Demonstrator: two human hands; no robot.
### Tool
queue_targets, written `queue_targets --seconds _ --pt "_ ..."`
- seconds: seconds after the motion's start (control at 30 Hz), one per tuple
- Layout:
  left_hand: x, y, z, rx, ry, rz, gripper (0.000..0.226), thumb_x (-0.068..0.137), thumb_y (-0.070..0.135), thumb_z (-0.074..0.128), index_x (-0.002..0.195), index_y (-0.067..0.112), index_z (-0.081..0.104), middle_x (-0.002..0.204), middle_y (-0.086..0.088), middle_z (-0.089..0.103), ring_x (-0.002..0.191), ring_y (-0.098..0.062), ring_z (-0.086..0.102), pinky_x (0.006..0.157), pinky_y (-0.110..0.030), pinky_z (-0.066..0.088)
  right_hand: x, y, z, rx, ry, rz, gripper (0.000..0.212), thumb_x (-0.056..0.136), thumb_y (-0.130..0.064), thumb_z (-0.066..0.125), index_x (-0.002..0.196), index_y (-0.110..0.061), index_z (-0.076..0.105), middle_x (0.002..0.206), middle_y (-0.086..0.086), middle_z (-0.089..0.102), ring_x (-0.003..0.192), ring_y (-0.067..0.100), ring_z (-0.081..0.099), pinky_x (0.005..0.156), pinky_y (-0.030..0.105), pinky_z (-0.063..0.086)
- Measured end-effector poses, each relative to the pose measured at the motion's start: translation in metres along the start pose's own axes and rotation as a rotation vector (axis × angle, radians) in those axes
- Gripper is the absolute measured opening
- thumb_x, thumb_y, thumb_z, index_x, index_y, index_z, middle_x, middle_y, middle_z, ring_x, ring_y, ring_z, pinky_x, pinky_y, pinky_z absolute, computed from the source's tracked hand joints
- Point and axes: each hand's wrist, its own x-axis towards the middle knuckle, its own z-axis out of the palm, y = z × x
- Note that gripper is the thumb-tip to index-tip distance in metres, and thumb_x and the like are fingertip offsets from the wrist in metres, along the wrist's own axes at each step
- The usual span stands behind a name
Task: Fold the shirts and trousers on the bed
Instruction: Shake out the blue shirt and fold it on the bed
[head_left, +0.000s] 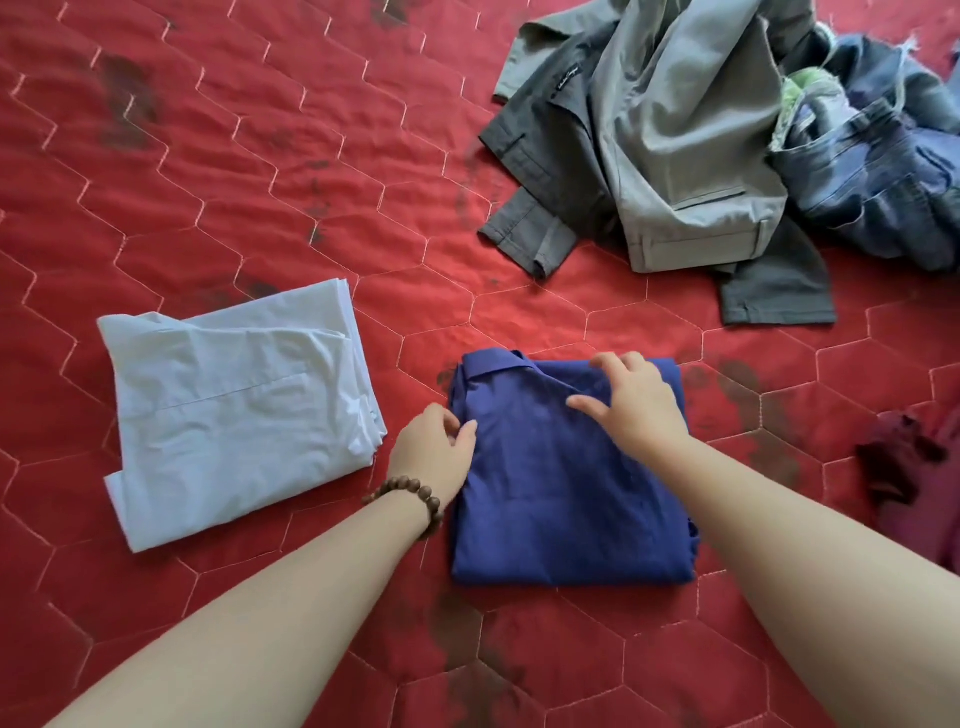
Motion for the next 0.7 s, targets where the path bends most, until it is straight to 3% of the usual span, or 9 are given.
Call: queue_targets --seconds 0.1,0.2,0.27,0.33,0.37,0.47,0.57,0.63,0.7 --pt "0.008 0.014 0.011 -0.168 -0.041 -0.030 0.022 0.089 0.035 0.063 0.084 0.016 0.054 0.070 0.010 0.052 0.076 -0.017 0.051 0.065 -0.022 0.030 -0.016 0.029 -0.001 -0.096 -0.025 0.091 0.048 0.086 -0.049 0.062 0.124 -0.022 0.050 0.118 0.006 0.048 0.111 0.030 0.044 0.087 0.041 0.037" --pt "0.017 0.019 0.018 -0.118 -0.071 -0.036 0.035 0.088 0.029 0.064 0.064 0.013 0.044 0.060 0.002 0.045 0.067 -0.025 0.045 0.057 -0.029 0.022 -0.018 0.046 0.001 -0.076 -0.144 0.171 0.041 0.086 -0.043 0.065 0.116 -0.021 0.048 0.111 0.004 0.054 0.108 0.031 0.050 0.083 0.039 0.038" --pt "0.016 0.017 0.022 -0.106 0.002 -0.046 0.041 0.087 0.023 0.063 0.058 0.013 0.035 0.059 -0.004 0.044 0.067 -0.029 0.044 0.056 -0.031 0.019 -0.016 0.047 0.004 0.041 -0.163 0.170 0.026 0.086 -0.033 0.067 0.102 -0.018 0.052 0.099 0.005 0.059 0.102 0.033 0.056 0.075 0.036 0.039" --pt "0.010 0.011 0.025 -0.096 0.124 -0.065 0.031 0.086 0.025 0.063 0.065 0.011 0.045 0.078 -0.014 0.055 0.080 -0.035 0.051 0.065 -0.033 0.031 -0.015 0.045 0.009 0.072 -0.045 0.120 0.019 0.086 -0.028 0.067 0.096 -0.016 0.056 0.096 0.006 0.058 0.101 0.034 0.054 0.073 0.036 0.037" --pt "0.005 0.008 0.027 -0.109 0.172 -0.073 0.022 0.085 0.027 0.065 0.078 0.009 0.054 0.093 -0.017 0.057 0.092 -0.036 0.052 0.074 -0.034 0.037 -0.017 0.044 0.011 0.045 0.054 0.125 0.023 0.086 -0.031 0.067 0.102 -0.016 0.057 0.102 0.007 0.055 0.104 0.033 0.050 0.077 0.038 0.037" --pt "-0.003 0.006 0.027 -0.174 0.158 -0.173 0.048 0.082 0.035 0.070 0.118 0.008 0.052 0.118 -0.014 0.051 0.108 -0.030 0.051 0.088 -0.032 0.039 -0.030 0.045 0.011 0.032 0.233 0.378 0.061 0.079 -0.048 0.070 0.127 -0.020 0.046 0.127 0.010 0.044 0.118 0.032 0.041 0.092 0.046 0.036" --pt "0.004 0.004 0.028 -0.228 0.033 -0.275 0.059 0.079 0.043 0.072 0.120 0.004 0.053 0.117 -0.012 0.060 0.109 -0.031 0.057 0.091 -0.034 0.043 -0.044 0.059 0.012 0.143 0.096 0.605 0.083 0.071 -0.059 0.074 0.129 -0.013 0.038 0.130 0.013 0.045 0.123 0.034 0.043 0.095 0.049 0.039" --pt "0.006 0.005 0.028 -0.240 -0.097 -0.284 0.056 0.077 0.045 0.073 0.112 0.003 0.061 0.110 -0.011 0.066 0.104 -0.031 0.061 0.090 -0.036 0.048 -0.049 0.068 0.013 0.286 0.013 0.614 0.070 0.070 -0.053 0.078 0.112 -0.009 0.043 0.112 0.010 0.055 0.113 0.034 0.053 0.085 0.042 0.045" --pt "0.004 0.007 0.030 -0.275 -0.167 -0.205 0.041 0.080 0.038 0.073 0.103 0.005 0.067 0.101 -0.009 0.070 0.096 -0.027 0.065 0.085 -0.035 0.050 -0.053 0.070 0.012 0.429 -0.065 0.533 0.045 0.075 -0.039 0.079 0.097 -0.011 0.052 0.091 0.002 0.059 0.100 0.030 0.060 0.070 0.032 0.041"
